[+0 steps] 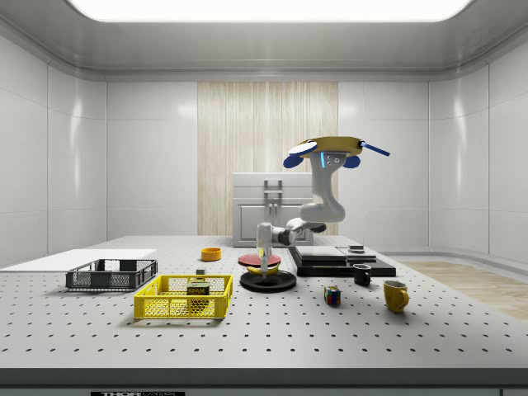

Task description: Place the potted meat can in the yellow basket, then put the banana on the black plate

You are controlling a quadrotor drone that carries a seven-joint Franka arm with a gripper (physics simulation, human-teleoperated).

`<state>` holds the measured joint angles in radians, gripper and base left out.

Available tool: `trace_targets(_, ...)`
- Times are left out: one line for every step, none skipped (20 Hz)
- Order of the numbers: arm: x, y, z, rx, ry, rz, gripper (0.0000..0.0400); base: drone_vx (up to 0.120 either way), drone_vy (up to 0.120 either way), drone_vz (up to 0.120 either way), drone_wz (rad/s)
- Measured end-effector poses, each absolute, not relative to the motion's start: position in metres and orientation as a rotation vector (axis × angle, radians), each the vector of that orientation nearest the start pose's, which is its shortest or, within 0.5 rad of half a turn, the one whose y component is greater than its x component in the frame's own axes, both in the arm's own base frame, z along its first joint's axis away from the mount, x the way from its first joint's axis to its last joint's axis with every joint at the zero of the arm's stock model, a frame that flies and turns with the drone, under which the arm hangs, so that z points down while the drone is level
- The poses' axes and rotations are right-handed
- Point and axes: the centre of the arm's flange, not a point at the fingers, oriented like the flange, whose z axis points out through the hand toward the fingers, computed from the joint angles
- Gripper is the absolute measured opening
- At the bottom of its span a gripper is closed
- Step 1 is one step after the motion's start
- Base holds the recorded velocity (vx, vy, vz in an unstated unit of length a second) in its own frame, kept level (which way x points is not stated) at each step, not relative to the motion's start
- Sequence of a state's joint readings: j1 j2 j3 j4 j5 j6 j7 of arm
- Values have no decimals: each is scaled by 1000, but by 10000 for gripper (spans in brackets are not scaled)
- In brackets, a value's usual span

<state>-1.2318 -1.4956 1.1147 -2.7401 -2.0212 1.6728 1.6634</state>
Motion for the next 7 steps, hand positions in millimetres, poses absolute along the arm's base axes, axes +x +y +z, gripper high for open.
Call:
trace_targets(323, 10, 574, 0, -1, 791, 385, 0, 0, 0, 0)
trace_targets(323, 10, 572, 0, -1, 790, 388, 0, 0, 0, 0)
trace_targets(323, 10, 571, 0, -1, 789, 391, 0, 0, 0, 0)
trace_targets(323, 10, 570, 0, -2, 789, 393, 0, 0, 0, 0)
trace_targets(323, 10, 570, 0, -2, 788, 394, 0, 0, 0, 0)
trace_targets(323, 10, 569, 0, -2, 788, 396, 0, 0, 0, 0)
trace_targets(323, 10, 569, 0, -2, 788, 396, 0, 0, 0, 0)
